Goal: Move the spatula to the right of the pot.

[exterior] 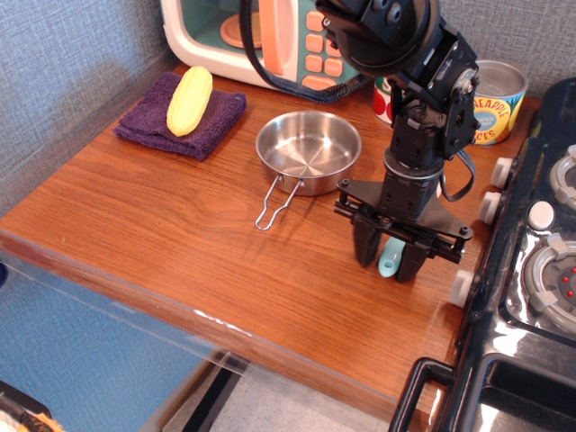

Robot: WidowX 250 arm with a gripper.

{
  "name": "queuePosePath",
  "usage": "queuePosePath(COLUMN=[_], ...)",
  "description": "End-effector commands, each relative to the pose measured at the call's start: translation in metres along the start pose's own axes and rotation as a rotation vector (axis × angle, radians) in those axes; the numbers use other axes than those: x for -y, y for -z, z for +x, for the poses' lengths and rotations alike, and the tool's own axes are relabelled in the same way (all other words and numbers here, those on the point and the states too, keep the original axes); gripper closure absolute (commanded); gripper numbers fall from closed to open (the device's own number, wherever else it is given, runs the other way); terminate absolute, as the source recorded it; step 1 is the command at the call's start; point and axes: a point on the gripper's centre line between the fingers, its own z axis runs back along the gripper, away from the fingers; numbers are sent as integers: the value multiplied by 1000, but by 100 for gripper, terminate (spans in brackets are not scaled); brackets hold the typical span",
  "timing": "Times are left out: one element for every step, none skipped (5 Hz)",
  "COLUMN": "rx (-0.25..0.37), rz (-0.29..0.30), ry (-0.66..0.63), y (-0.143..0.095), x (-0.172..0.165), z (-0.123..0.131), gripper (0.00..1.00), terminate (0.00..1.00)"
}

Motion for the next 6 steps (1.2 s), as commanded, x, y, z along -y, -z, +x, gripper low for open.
queuePosePath(rx=[156, 201, 147, 100, 76, 76], rz=[-49, -57, -51, -41, -6, -6], ry=[66, 74, 2, -75, -94, -94], y=[-96, -132, -124, -110, -101, -101], x=[-28, -47, -81, -99, -100, -100], z=[2, -9, -26, -34, -27, -27], gripper=[0, 0, 0, 0, 0, 0], terminate=[0, 0, 0, 0, 0, 0])
